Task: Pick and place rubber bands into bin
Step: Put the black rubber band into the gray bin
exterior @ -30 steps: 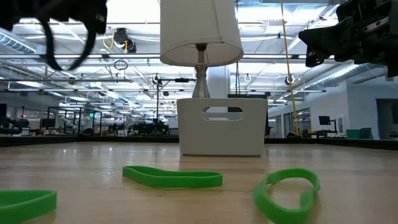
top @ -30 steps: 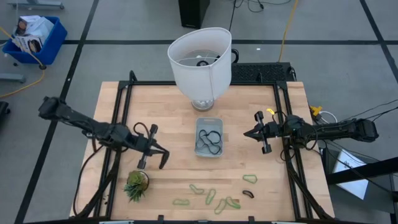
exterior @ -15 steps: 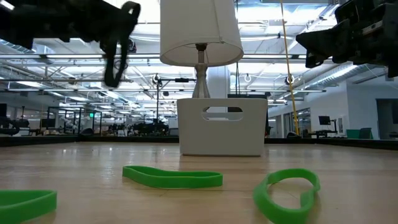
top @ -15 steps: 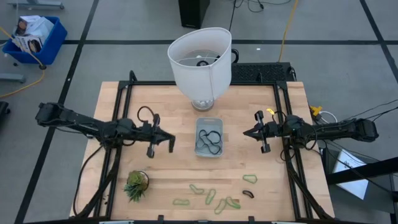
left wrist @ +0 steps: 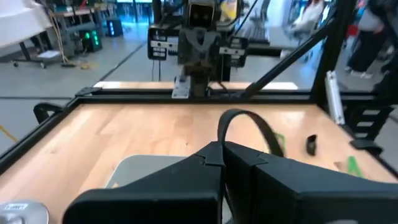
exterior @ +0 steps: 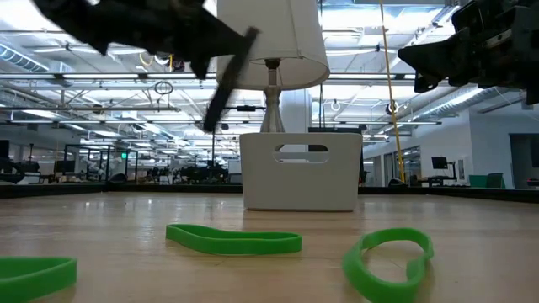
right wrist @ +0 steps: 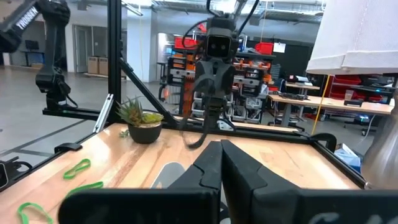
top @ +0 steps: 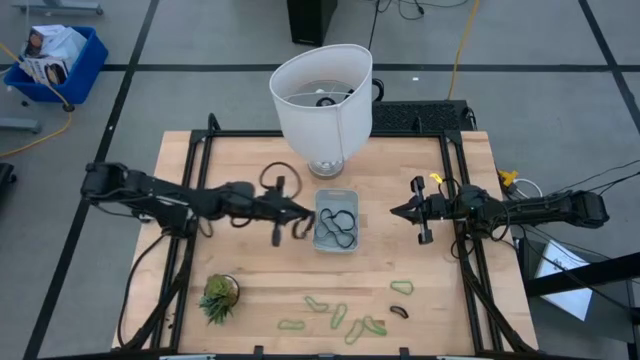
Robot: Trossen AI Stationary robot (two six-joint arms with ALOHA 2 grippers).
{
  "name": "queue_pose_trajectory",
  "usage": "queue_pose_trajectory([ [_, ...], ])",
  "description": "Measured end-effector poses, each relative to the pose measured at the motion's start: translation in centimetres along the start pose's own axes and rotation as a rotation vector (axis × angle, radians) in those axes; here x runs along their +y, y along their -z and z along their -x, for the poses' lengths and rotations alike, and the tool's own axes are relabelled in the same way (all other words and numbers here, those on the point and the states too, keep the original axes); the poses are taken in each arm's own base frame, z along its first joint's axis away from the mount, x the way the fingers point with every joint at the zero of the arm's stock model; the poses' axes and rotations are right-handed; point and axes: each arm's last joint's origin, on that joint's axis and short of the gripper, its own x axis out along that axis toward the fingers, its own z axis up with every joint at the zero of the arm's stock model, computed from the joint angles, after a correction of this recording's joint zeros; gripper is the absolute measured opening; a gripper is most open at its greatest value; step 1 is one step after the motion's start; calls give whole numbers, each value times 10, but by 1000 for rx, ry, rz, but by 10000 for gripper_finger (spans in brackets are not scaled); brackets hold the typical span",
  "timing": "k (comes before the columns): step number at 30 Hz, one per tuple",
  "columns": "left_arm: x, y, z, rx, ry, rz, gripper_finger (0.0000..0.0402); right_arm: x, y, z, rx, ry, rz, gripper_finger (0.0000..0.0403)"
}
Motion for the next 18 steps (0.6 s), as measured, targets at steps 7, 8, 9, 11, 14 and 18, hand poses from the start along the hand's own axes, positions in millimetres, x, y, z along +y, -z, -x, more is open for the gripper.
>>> queue_pose_trajectory([
  [7, 10, -8, -46, 109, -14, -33, 1, 0, 0, 0, 0, 0, 0, 0],
  [8, 12, -7, -53, 118, -5, -31, 1, 0, 0, 0, 0, 0, 0, 0],
  [9, 15, -4, -58, 131, 2, -27, 1, 0, 0, 0, 0, 0, 0, 0],
  [11, 20, 3, -69, 160, 5, -20, 1, 0, 0, 0, 0, -1, 0, 0],
  [14, 29, 18, -82, 210, -13, -6, 1, 0, 0, 0, 0, -1, 0, 0],
  [18, 40, 39, -100, 273, -28, 58, 1, 0, 0, 0, 3, -1, 8, 0],
])
